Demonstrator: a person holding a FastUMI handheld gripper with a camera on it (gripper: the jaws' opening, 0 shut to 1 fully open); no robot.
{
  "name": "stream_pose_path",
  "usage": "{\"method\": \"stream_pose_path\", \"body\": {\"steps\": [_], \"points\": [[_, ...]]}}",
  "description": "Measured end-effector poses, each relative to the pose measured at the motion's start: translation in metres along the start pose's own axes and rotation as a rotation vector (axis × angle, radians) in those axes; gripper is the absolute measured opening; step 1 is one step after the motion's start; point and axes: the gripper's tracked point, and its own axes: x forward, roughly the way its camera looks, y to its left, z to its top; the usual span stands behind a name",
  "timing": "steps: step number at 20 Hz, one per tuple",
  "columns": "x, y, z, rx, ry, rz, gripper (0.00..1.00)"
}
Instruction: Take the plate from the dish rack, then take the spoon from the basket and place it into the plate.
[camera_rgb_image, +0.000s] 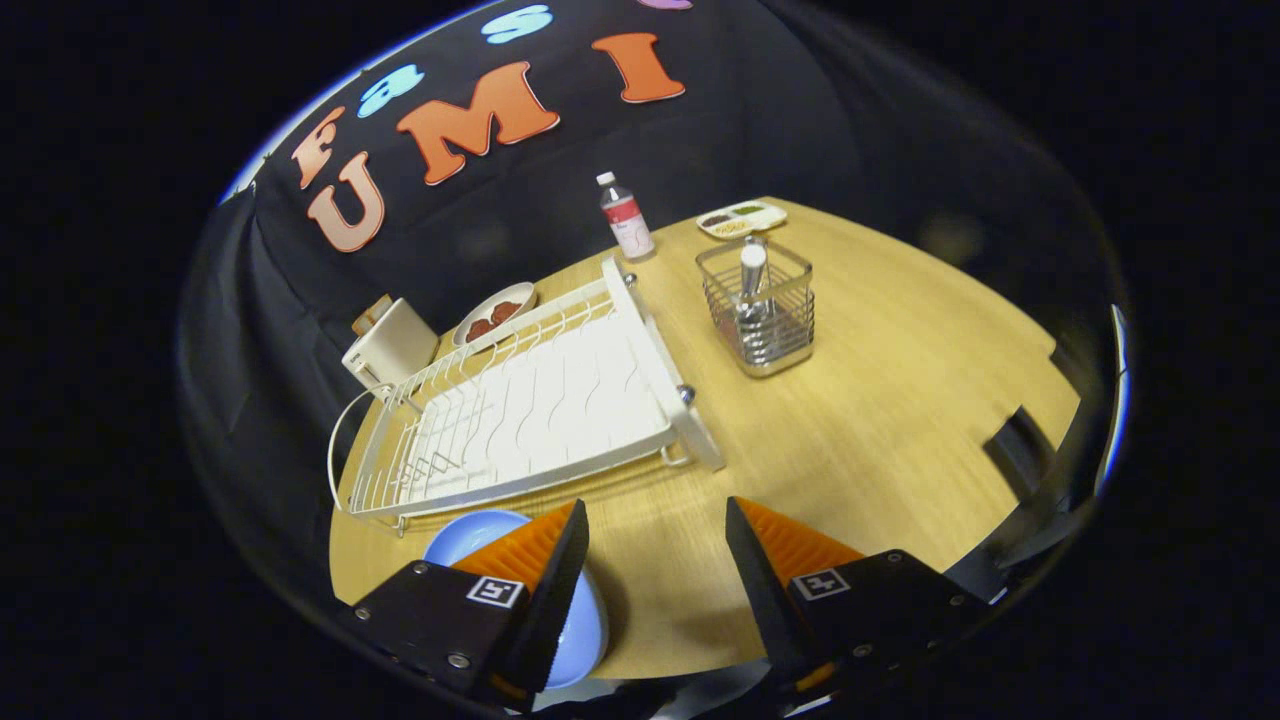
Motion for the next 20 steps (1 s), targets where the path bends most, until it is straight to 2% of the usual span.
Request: {"method": "stream_pose_path", "body": {"steps": [1, 3, 7, 10, 13, 16, 20], "points": [[0.000, -0.006, 0.016, -0.029, -0.043, -0.013, 0.88], [0.002, -0.018, 0.046, -0.086, -0.130, -0.036, 0.93], [0.011, -0.031, 0.090, -0.164, -0.278, -0.052, 0.95], [0.025, -0.040, 0.104, -0.219, -0.319, -0.053, 0.95], [0.040, -0.051, 0.109, -0.259, -0.330, -0.058, 0.90], [0.054, -0.055, 0.109, -0.266, -0.326, -0.024, 0.84], [0.071, -0.058, 0.111, -0.241, -0.319, 0.011, 0.67]]}}
